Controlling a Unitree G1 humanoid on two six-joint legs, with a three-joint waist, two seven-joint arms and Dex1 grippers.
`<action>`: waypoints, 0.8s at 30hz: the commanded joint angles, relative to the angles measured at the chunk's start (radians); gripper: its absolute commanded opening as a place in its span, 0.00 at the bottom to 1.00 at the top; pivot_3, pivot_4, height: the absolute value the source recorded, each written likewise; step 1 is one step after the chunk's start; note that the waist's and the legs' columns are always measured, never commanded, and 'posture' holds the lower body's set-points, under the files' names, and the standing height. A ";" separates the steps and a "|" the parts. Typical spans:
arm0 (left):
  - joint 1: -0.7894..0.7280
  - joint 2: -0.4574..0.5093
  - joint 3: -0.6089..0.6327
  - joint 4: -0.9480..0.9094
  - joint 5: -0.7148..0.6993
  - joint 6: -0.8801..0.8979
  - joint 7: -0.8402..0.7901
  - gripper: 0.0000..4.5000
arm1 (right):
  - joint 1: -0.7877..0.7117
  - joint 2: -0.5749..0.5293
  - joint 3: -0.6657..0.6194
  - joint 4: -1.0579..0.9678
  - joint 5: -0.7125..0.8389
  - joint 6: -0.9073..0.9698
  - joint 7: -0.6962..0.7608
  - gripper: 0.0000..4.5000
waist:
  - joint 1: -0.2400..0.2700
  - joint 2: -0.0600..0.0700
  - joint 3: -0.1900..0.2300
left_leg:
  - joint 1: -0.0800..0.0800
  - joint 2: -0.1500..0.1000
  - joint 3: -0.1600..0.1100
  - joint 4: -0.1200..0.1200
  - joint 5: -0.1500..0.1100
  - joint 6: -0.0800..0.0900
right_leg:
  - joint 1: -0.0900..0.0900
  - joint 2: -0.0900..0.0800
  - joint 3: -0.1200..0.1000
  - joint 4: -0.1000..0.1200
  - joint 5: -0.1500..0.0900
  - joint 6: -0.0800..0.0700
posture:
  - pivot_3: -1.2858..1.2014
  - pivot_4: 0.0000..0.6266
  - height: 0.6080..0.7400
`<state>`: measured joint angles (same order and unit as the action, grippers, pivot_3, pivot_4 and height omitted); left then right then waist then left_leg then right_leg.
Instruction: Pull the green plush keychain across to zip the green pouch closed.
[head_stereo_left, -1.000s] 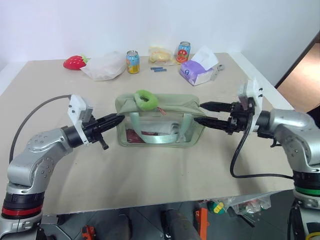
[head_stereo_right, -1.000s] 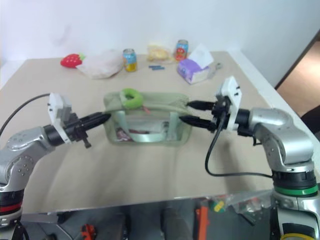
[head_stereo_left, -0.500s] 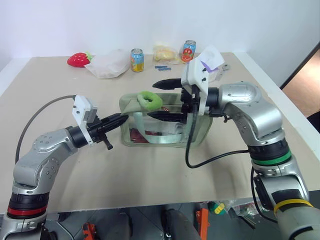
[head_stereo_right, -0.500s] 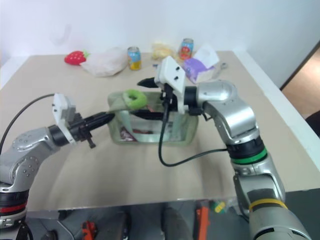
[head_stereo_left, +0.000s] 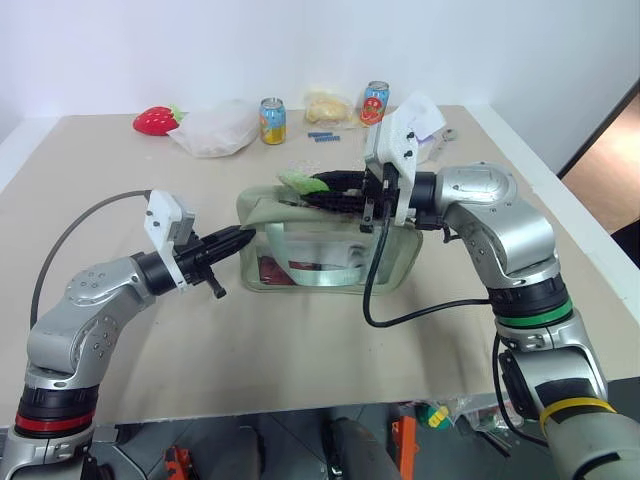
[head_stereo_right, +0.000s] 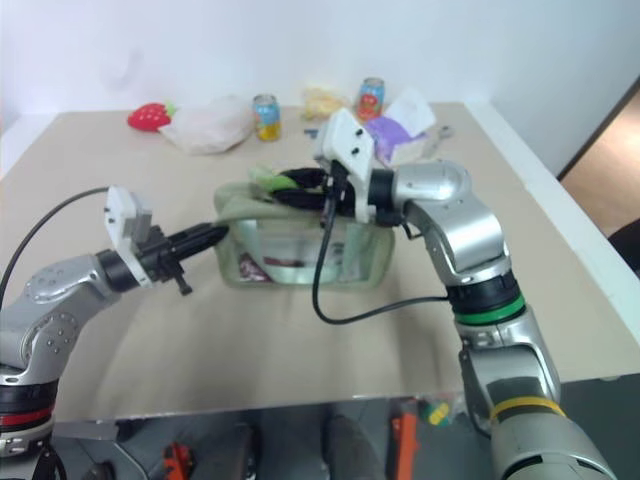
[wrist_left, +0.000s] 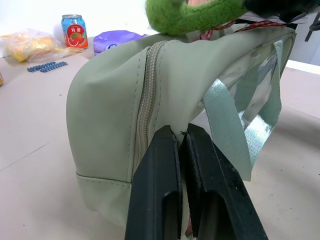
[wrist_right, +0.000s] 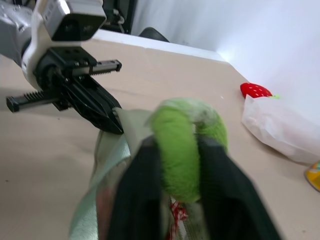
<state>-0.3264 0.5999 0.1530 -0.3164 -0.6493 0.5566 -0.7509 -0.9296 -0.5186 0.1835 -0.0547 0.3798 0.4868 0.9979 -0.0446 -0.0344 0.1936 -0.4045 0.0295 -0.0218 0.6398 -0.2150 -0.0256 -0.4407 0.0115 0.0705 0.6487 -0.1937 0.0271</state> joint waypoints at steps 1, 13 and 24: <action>-0.013 0.000 -0.011 -0.018 0.009 -0.008 -0.001 0.00 | -0.007 0.000 -0.039 -0.037 0.021 0.011 -0.001 0.01 | 0.000 0.000 0.000 | 0.000 0.000 0.000 0.000 0.000 0.000 | 0.000 0.000 0.000 0.000 0.000 0.000 | 0.52 0.24 1.00; -0.093 -0.057 -0.002 0.025 0.044 -0.003 0.099 0.00 | -0.034 -0.068 -0.134 -0.003 0.006 -0.075 -0.008 0.01 | 0.001 0.000 0.000 | -0.001 -0.001 0.000 0.001 0.000 0.000 | 0.000 0.000 0.000 0.000 0.001 0.001 | 0.52 0.24 1.00; -0.112 -0.086 -0.010 0.047 0.073 -0.016 0.132 0.00 | -0.005 -0.211 -0.192 0.108 -0.042 -0.158 0.022 0.01 | -0.002 0.000 0.000 | 0.000 0.000 0.001 0.000 0.000 0.000 | 0.000 0.000 0.001 0.000 0.001 0.001 | 0.52 0.24 1.00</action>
<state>-0.4255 0.5174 0.1258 -0.2624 -0.5860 0.5601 -0.6352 -0.9341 -0.7017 0.0388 0.0648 0.3430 0.3482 1.0225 -0.0463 -0.0345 0.1935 -0.4049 0.0291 -0.0212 0.6402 -0.2150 -0.0256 -0.4408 0.0115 0.0716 0.6486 -0.1929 0.0279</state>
